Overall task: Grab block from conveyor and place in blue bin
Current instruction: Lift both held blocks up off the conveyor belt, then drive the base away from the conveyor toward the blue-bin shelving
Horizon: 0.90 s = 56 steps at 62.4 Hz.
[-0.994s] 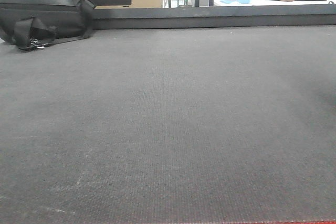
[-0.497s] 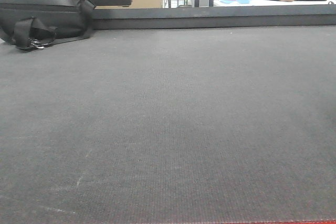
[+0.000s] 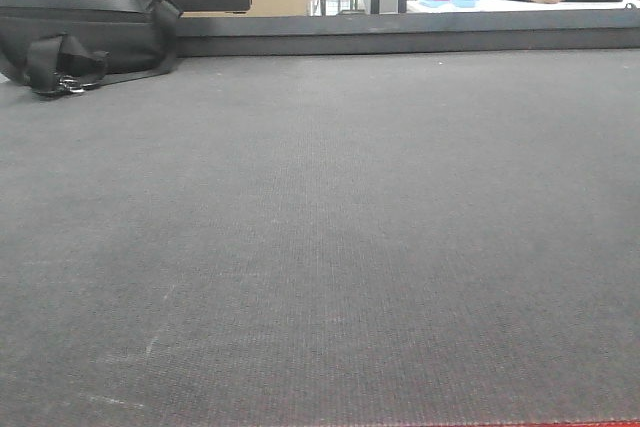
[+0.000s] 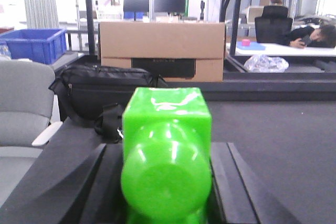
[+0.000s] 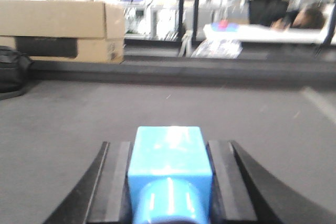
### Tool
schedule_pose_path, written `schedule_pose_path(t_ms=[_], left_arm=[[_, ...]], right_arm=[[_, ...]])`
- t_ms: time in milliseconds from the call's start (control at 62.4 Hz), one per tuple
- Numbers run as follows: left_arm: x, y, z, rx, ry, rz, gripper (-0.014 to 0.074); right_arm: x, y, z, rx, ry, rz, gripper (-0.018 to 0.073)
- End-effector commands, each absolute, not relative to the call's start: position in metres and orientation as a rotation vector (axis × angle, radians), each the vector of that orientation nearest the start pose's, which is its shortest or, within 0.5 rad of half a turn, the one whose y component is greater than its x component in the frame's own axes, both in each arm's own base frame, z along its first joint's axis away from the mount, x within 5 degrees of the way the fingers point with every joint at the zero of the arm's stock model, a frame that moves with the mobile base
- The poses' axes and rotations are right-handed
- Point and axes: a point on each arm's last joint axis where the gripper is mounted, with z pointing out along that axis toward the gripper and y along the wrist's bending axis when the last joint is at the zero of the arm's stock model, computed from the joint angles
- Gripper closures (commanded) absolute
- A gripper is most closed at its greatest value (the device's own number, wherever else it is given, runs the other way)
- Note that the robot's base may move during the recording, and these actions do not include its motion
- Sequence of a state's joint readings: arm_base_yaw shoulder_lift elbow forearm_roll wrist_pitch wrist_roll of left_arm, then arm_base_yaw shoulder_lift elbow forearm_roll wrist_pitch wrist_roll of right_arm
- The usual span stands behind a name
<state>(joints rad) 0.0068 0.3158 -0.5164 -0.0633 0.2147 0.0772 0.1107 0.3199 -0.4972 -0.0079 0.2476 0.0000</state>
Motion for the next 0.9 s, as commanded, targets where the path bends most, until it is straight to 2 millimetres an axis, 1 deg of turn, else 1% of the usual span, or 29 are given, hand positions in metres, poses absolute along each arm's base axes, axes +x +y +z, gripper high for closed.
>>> schedule_pose_path(t_ms=[0, 96, 882], left_arm=[[0.0619, -0.0014, 0.3481, 0.021, 1.474, -0.003, 0.0708], [0.0594, -0.0014, 0.3487, 0.021, 1.463, -0.003, 0.0708], [0.0594, -0.0014, 0.3487, 0.021, 1.463, -0.003, 0.0708]], right_arm=[[0.0650, 0.0060, 0.3420, -0.129, 1.495, 0.020, 0.0721], [0.0630, 0.0058, 0.3426, -0.128, 1.486, 0.020, 0.0721], [0.0630, 0.0058, 0.3426, -0.128, 1.486, 0.020, 0.0721]])
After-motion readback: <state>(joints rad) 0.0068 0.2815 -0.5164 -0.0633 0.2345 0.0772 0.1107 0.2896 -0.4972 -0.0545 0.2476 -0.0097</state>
